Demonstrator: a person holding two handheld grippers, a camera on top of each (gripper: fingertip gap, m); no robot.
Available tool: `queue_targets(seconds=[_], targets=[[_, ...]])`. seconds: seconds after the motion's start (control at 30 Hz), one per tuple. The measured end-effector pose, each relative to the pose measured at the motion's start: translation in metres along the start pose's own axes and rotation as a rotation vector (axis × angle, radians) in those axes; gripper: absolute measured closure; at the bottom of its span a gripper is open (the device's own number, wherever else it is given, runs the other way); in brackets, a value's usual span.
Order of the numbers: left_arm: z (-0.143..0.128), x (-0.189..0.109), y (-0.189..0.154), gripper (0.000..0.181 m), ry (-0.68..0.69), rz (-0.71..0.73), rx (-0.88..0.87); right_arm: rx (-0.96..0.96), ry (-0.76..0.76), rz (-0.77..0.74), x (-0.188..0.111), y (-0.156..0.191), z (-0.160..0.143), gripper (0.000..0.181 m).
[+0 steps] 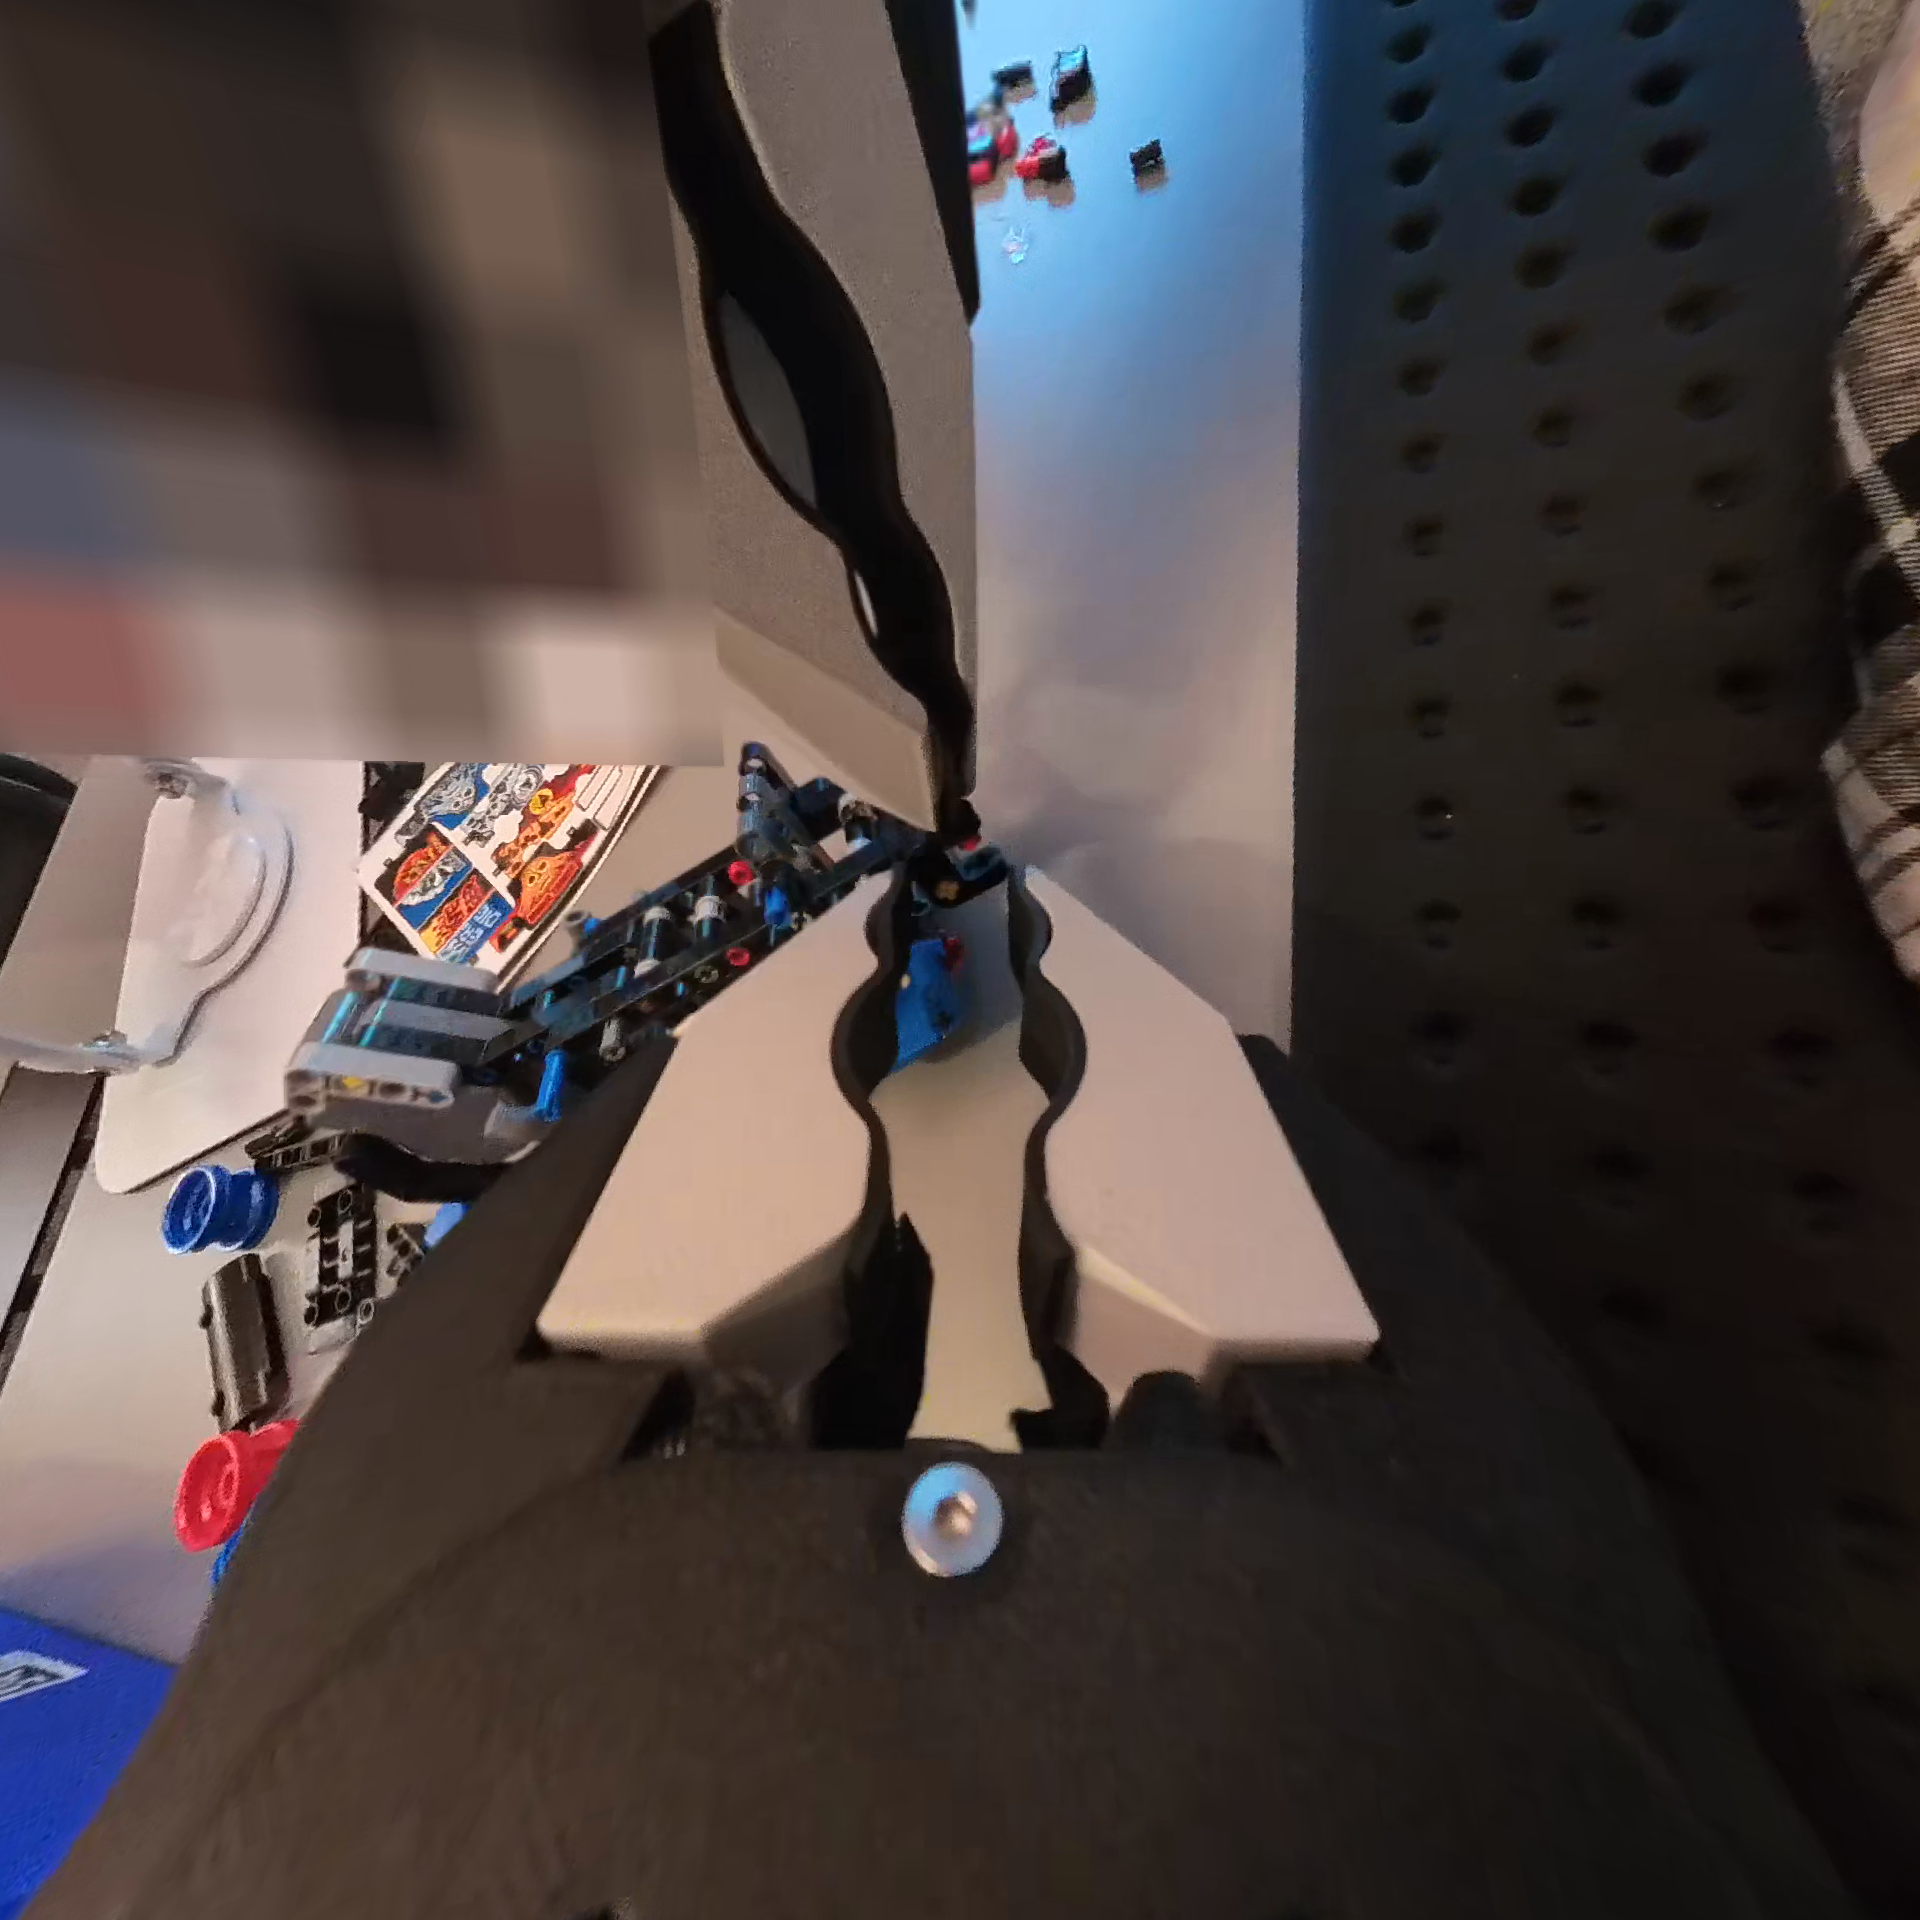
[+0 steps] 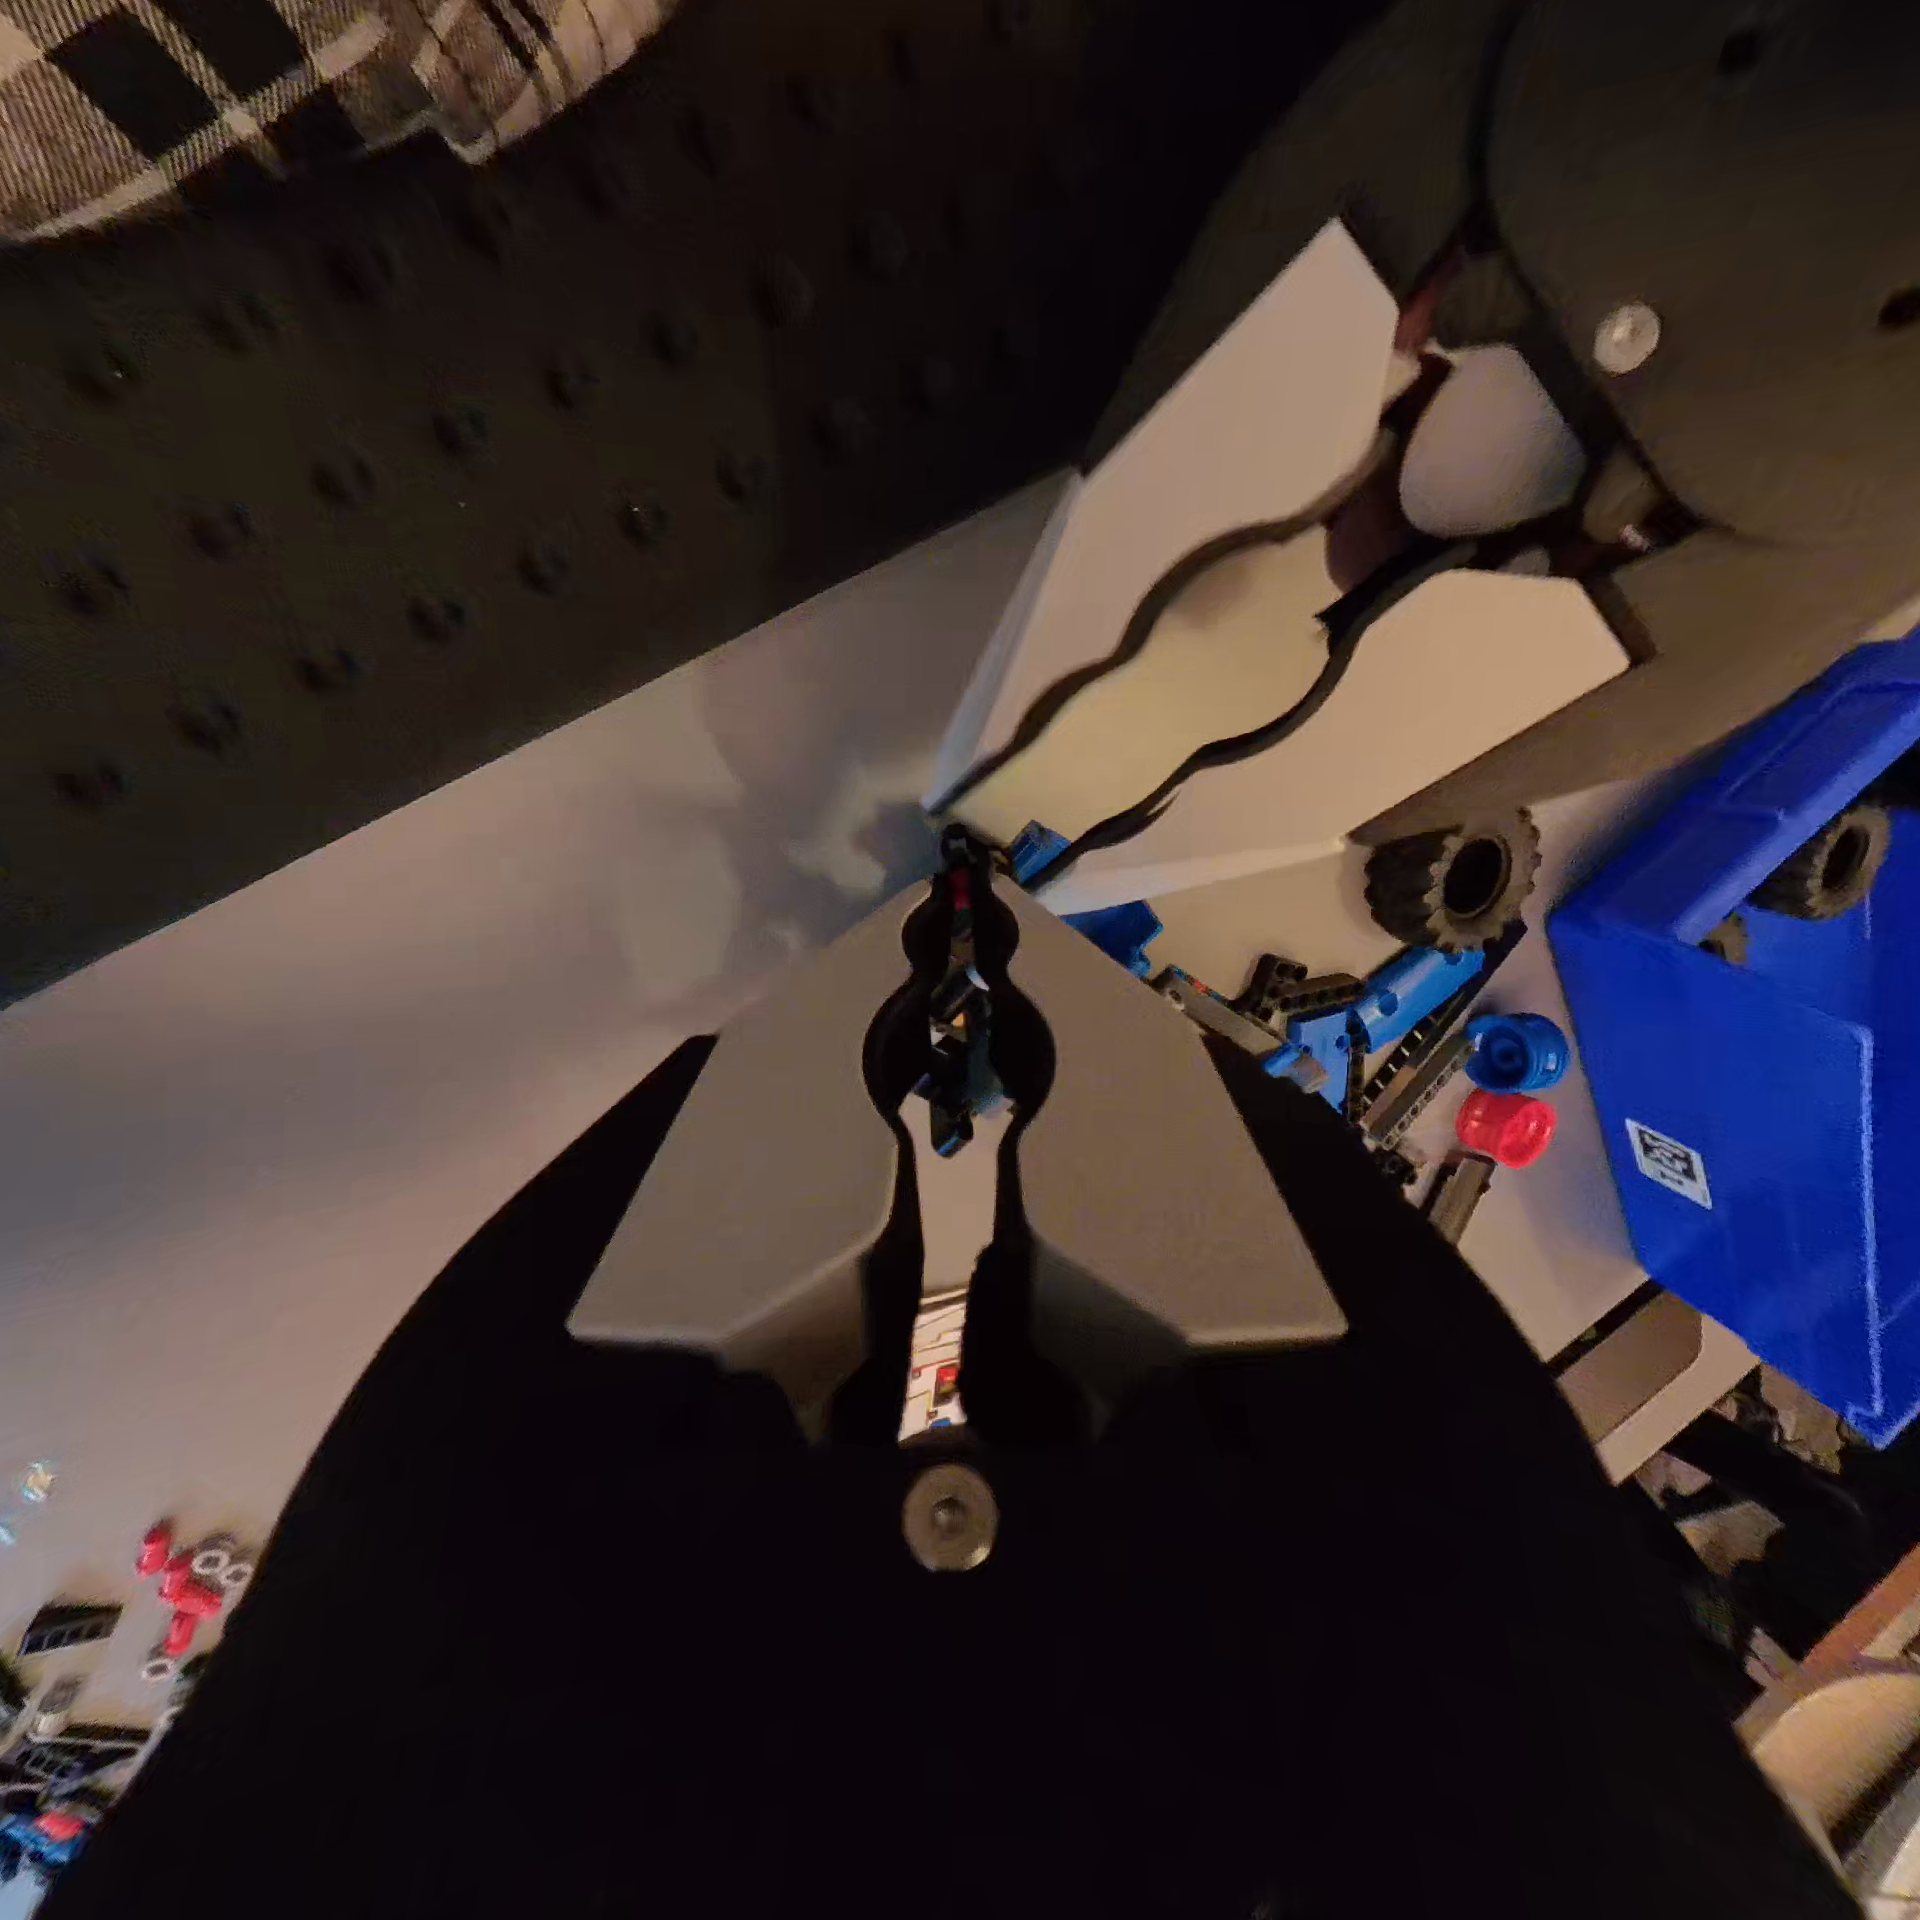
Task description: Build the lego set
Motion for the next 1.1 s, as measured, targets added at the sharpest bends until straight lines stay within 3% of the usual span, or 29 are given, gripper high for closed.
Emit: queue_targets(seconds=[0.17,0.3,0.5,0.63,0.87,1.1], targets=[[-0.001,0.003,-0.001,0.149,-0.002,0.034,-0.058,0.069,-0.056,-0.029,-0.002,0.001,-0.005,0.180],[-0.002,0.005,0.000,0.165,-0.019,0.096,-0.090,0.132,-0.101,-0.067,-0.006,0.001,-0.011,0.180],[-0.001,0.008,0.001,0.166,-0.030,0.113,-0.092,0.232,-0.146,-0.112,-0.009,0.006,-0.017,0.178],[-0.001,0.009,0.001,0.166,-0.031,0.109,-0.094,0.278,-0.128,-0.143,-0.016,0.008,-0.021,0.167],[-0.007,0.007,0.000,0.165,-0.029,0.091,-0.121,0.385,-0.056,-0.287,-0.045,0.015,-0.032,0.167],[-0.018,0.011,-0.006,0.164,0.000,0.033,-0.147,0.588,-0.105,-0.429,-0.072,0.039,-0.040,0.170]])
Point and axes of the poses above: each gripper's, where its closed fingertips meet, x out along the fingers, z out of its top, y = z × x across the jaws, the point moved 9 cm from there along -x, back along the fingers, and after that the axes turned 2 degrees about -y, right-handed, at the moved point
